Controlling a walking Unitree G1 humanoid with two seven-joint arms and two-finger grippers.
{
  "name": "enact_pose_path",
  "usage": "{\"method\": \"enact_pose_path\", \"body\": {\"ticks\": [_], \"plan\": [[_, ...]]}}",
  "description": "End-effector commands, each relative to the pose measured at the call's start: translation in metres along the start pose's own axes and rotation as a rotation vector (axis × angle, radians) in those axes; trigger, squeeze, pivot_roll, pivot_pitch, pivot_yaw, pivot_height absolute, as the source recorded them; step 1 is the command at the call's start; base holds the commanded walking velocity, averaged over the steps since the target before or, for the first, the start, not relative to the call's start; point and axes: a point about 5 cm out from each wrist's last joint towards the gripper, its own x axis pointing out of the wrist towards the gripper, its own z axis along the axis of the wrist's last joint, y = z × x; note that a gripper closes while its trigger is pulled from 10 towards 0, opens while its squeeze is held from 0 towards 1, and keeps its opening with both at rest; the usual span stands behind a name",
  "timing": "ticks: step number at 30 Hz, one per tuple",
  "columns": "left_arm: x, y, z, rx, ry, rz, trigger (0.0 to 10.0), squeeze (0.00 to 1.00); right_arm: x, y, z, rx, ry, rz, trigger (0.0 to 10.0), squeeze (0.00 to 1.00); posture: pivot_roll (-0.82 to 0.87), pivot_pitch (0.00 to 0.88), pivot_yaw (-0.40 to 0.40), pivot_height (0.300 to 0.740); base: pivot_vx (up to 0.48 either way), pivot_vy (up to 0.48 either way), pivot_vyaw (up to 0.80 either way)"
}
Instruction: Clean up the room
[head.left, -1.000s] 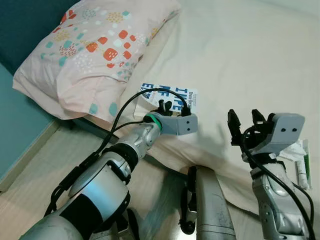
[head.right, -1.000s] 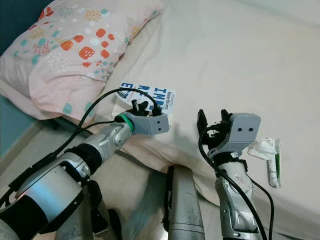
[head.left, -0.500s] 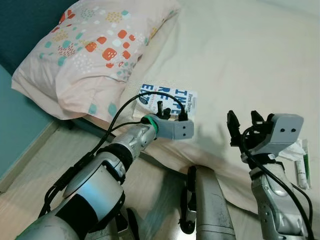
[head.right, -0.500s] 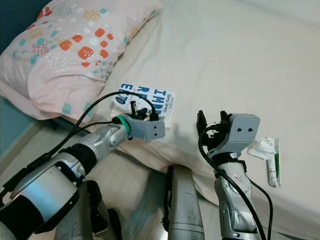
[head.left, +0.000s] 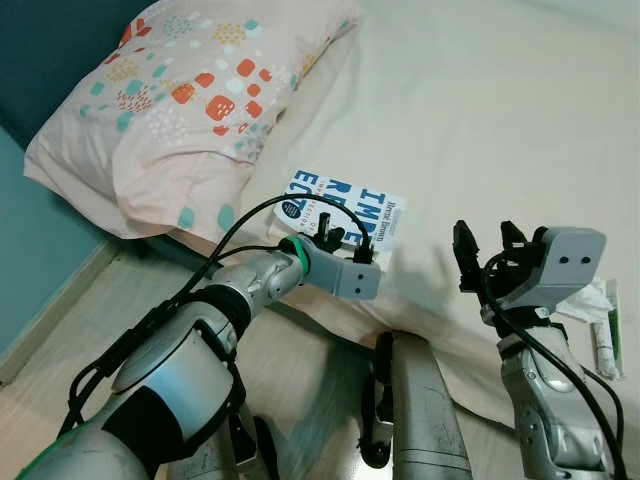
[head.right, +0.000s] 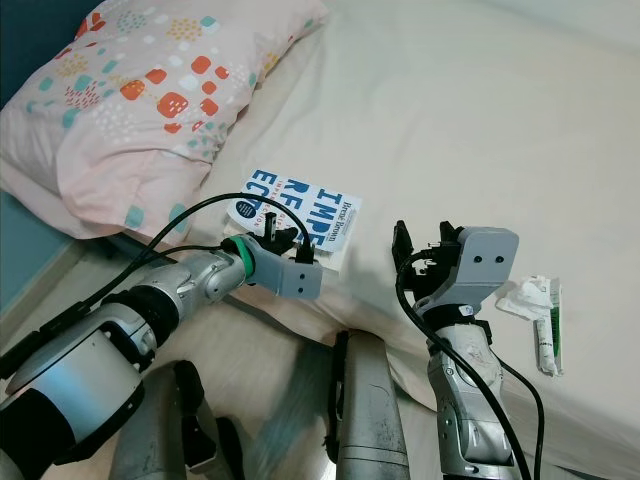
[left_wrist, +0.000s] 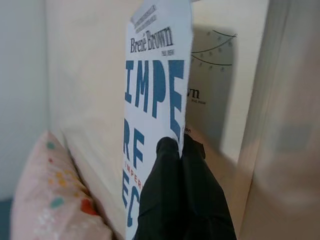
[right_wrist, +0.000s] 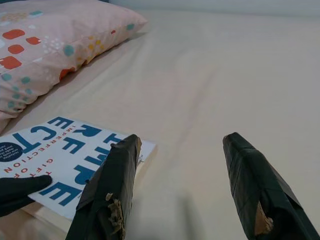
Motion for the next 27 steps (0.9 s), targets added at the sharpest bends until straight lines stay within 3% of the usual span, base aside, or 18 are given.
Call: {"method": "enact_pose_path", "body": {"ticks": [1, 5, 9, 11, 14, 15, 16, 21, 26, 27], "plan": [[0.0, -0.009, 0.008, 0.025, -0.048, -0.022, 10.0, 0.0, -0.004, -0.002, -0.006, 0.006, 0.029, -0.016, 10.0, 0.0, -0.22, 0.324, 0.089, 0.561, 0.0, 0.0, 0.0], [0.001, -0.005, 0.009, 0.07, -0.07, 0.009, 10.0, 0.0, -0.005, -0.002, -0.006, 0.007, 0.029, -0.017, 10.0, 0.0, -0.22, 0.324, 0.089, 0.561, 0.0, 0.0, 0.0], [0.003, 0.0, 0.009, 0.049, -0.047, 0.035, 10.0, 0.0, -0.005, -0.001, -0.006, 0.009, 0.029, -0.018, 10.0, 0.0, -0.22, 0.324, 0.089, 0.561, 0.0, 0.0, 0.0], [0.006, 0.008, 0.007, -0.1, 0.031, 0.081, 10.0, 0.0, -0.005, -0.001, -0.007, 0.01, 0.029, -0.019, 10.0, 0.0, -0.22, 0.324, 0.089, 0.561, 0.0, 0.0, 0.0], [0.007, 0.011, 0.007, -0.145, 0.048, 0.096, 10.0, 0.0, -0.005, -0.001, -0.007, 0.01, 0.029, -0.018, 10.0, 0.0, -0.22, 0.324, 0.089, 0.561, 0.0, 0.0, 0.0], [0.008, 0.014, 0.007, -0.181, 0.055, 0.125, 10.0, 0.59, -0.004, -0.001, -0.007, 0.011, 0.029, -0.018, 10.0, 0.0, -0.23, 0.322, 0.09, 0.561, 0.0, 0.0, 0.0], [0.009, 0.016, 0.008, -0.211, 0.057, 0.137, 10.0, 1.0, -0.004, -0.001, -0.007, 0.011, 0.029, -0.017, 10.0, 0.0, -0.23, 0.322, 0.09, 0.561, 0.0, 0.0, 0.0], [0.008, 0.022, 0.005, -0.261, 0.064, 0.169, 10.0, 1.0, -0.003, -0.001, -0.008, 0.014, 0.027, -0.021, 10.0, 0.0, -0.22, 0.314, 0.09, 0.561, 0.0, 0.0, 0.0], [0.005, 0.017, 0.001, -0.275, 0.062, 0.129, 10.0, 1.0, -0.003, 0.0, -0.01, 0.022, 0.031, -0.019, 10.0, 0.0, -0.19, 0.303, 0.077, 0.561, 0.0, 0.0, 0.0], [0.003, 0.012, -0.002, -0.287, 0.055, 0.094, 10.0, 0.0, -0.001, 0.001, -0.011, 0.024, 0.033, -0.013, 10.0, 0.0, -0.18, 0.3, 0.077, 0.561, 0.0, 0.0, 0.0]]}}
